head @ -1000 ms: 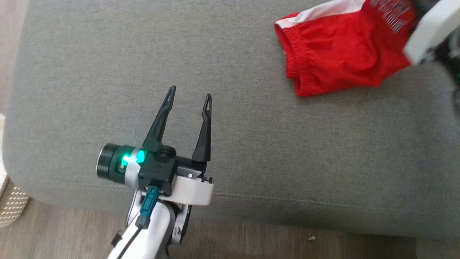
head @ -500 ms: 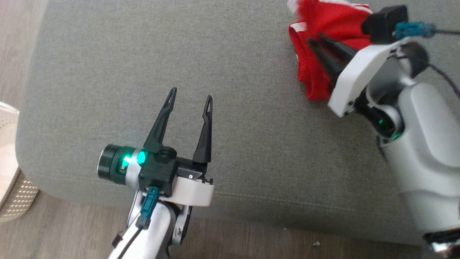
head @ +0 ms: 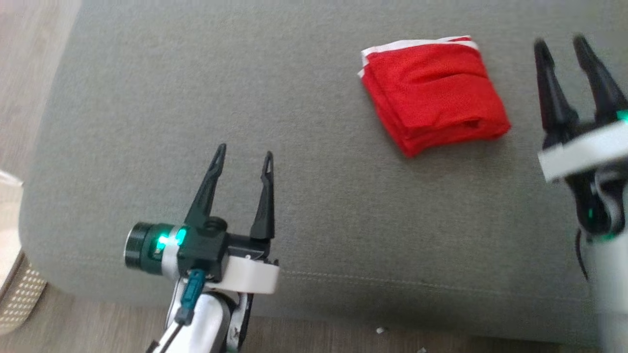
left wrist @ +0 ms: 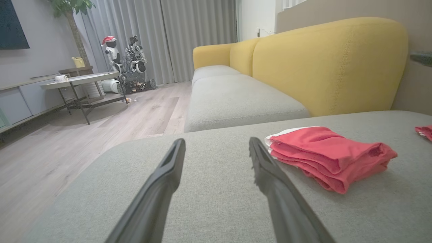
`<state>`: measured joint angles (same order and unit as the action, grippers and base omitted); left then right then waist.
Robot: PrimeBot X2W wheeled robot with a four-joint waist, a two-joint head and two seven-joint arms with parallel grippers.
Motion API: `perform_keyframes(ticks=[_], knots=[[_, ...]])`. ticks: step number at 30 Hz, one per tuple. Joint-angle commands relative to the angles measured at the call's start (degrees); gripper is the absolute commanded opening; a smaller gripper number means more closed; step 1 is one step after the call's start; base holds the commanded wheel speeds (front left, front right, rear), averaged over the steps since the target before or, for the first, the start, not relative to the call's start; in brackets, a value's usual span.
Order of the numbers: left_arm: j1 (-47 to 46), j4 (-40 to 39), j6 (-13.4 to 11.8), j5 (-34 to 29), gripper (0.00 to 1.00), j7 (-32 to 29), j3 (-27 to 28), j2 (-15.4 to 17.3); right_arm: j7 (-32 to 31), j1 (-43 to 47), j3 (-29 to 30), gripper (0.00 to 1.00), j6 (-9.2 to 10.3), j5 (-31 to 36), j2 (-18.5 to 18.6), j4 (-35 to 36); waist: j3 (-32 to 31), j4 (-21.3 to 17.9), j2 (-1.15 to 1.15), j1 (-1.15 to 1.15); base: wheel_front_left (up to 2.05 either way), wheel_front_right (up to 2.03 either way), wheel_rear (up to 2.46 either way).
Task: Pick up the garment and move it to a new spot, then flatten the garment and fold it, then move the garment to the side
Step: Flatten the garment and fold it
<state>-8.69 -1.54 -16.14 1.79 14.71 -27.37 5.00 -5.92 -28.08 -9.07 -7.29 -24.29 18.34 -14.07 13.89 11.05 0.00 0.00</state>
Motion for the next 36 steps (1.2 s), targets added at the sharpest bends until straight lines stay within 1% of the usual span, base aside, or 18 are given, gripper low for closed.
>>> perform_keyframes(ticks=[1,5,9,12,15,18,23,36], knots=[[-0.57,-2.08,-0.32,0.61,1.0,0.29,2.45,0.55,2.69,2.0,0.12,1.0,-0.2,1.28,0.23,2.88,-1.43,-1.56,0.0,0.0,0.0,0.0,0.0],[0.58,-2.84,-0.61,0.77,1.0,0.29,3.67,0.89,9.65,8.3,1.66,1.0,-0.2,4.56,-0.51,4.46,-2.64,-3.04,0.0,0.0,0.0,0.0,0.0],[2.66,-3.48,-2.12,0.84,1.0,0.29,5.69,0.95,17.28,14.03,0.09,1.0,-0.2,6.9,-1.6,5.33,-4.23,-4.51,0.0,0.0,0.0,0.0,0.0],[4.62,-3.44,-1.98,0.96,1.0,0.29,6.14,1.2,20.04,17.73,0.65,1.0,-0.2,9.1,-2.97,4.81,-5.73,-5.17,0.0,0.0,0.0,0.0,0.0],[6.46,-3.33,-1.44,0.98,1.0,0.29,6.21,1.46,20.8,20.83,1.99,1.0,-0.2,11.56,-5.02,4.95,-7.07,-5.6,0.0,0.0,0.0,0.0,0.0],[8.07,-3.05,-0.95,0.55,1.0,0.29,6.16,1.91,20.88,23.09,2.7,1.0,-0.2,14.64,-6.69,6.7,-8.25,-5.86,0.0,0.0,0.0,0.0,0.0],[9.85,-2.61,-0.8,0.01,1.0,0.29,6.13,1.89,20.9,26.07,3.19,1.0,-0.2,16.61,-8.85,7.93,-9.68,-5.92,0.0,0.0,0.0,0.0,0.0],[10.56,-1.89,-1.47,-0.97,1.0,0.29,6.28,1.41,20.91,26.93,3.16,1.0,-0.2,17.61,-9.5,7.8,-9.84,-5.66,0.0,0.0,0.0,0.0,0.0]])
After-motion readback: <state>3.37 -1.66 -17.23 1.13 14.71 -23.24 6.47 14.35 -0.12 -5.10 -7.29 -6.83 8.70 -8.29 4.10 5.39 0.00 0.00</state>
